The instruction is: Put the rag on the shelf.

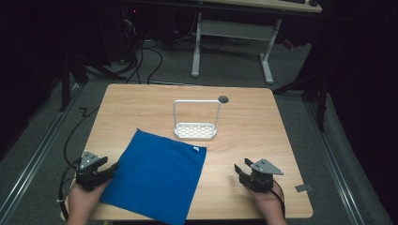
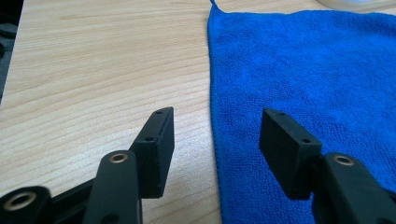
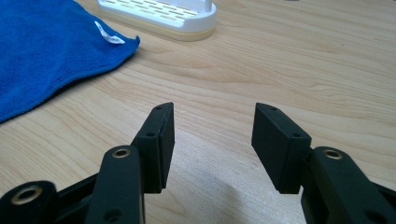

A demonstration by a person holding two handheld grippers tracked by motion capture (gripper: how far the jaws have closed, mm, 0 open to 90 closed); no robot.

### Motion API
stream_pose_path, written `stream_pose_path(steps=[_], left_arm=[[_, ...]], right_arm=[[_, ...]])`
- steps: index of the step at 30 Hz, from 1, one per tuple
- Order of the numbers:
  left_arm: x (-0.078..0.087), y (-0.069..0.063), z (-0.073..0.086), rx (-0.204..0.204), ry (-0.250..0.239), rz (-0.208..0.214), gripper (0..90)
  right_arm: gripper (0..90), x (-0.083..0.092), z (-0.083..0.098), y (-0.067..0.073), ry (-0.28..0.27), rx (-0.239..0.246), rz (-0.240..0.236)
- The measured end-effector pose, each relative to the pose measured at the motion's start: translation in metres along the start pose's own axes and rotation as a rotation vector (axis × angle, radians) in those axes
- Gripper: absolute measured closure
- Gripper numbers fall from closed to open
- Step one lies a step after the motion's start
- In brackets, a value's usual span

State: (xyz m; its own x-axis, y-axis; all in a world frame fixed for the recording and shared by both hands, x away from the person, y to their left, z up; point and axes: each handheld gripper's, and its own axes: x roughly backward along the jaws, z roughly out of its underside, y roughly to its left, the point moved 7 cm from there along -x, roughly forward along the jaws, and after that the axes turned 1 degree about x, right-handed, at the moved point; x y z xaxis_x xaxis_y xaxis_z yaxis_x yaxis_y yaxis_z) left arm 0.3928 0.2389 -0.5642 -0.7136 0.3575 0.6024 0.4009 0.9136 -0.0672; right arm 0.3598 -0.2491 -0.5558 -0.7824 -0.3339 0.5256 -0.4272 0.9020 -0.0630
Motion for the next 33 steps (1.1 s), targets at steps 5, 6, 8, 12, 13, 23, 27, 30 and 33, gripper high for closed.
stream_pose_path(steps=[5, 6, 8, 12, 13, 23, 27, 30, 33], left_arm=[[0.002, -0.002, -0.001, -0.006, -0.012, -0.003, 46.0], [0.002, -0.002, -0.001, -0.007, -0.01, -0.003, 46.1], [0.003, -0.003, -0.001, -0.008, -0.013, -0.002, 46.1], [0.007, -0.011, -0.005, -0.015, -0.029, 0.018, 46.3], [0.007, -0.011, -0.005, -0.015, -0.029, 0.018, 46.5], [0.013, -0.061, -0.016, -0.02, -0.055, 0.057, 53.5], [0.007, -0.069, -0.007, -0.06, -0.003, 0.048, 57.9], [0.006, -0.064, -0.003, -0.053, 0.011, 0.042, 62.5], [0.005, -0.054, 0.004, -0.036, 0.036, 0.04, 67.0]], right_arm=[[53.2, 0.0, -0.005, 0.006, -0.007, 0.012, -0.012], [54.7, -0.001, -0.006, 0.007, -0.007, 0.012, -0.014], [55.6, -0.002, -0.007, 0.008, -0.006, 0.019, -0.016], [58.7, -0.004, -0.014, 0.02, -0.012, 0.039, -0.034], [58.7, -0.004, -0.014, 0.02, -0.012, 0.039, -0.034], [58.0, -0.021, -0.04, 0.067, -0.042, 0.083, -0.21], [62.0, -0.035, -0.05, 0.092, -0.029, 0.122, -0.283], [62.5, -0.042, -0.052, 0.11, -0.023, 0.166, -0.306], [62.1, -0.045, -0.051, 0.12, -0.02, 0.195, -0.317]])
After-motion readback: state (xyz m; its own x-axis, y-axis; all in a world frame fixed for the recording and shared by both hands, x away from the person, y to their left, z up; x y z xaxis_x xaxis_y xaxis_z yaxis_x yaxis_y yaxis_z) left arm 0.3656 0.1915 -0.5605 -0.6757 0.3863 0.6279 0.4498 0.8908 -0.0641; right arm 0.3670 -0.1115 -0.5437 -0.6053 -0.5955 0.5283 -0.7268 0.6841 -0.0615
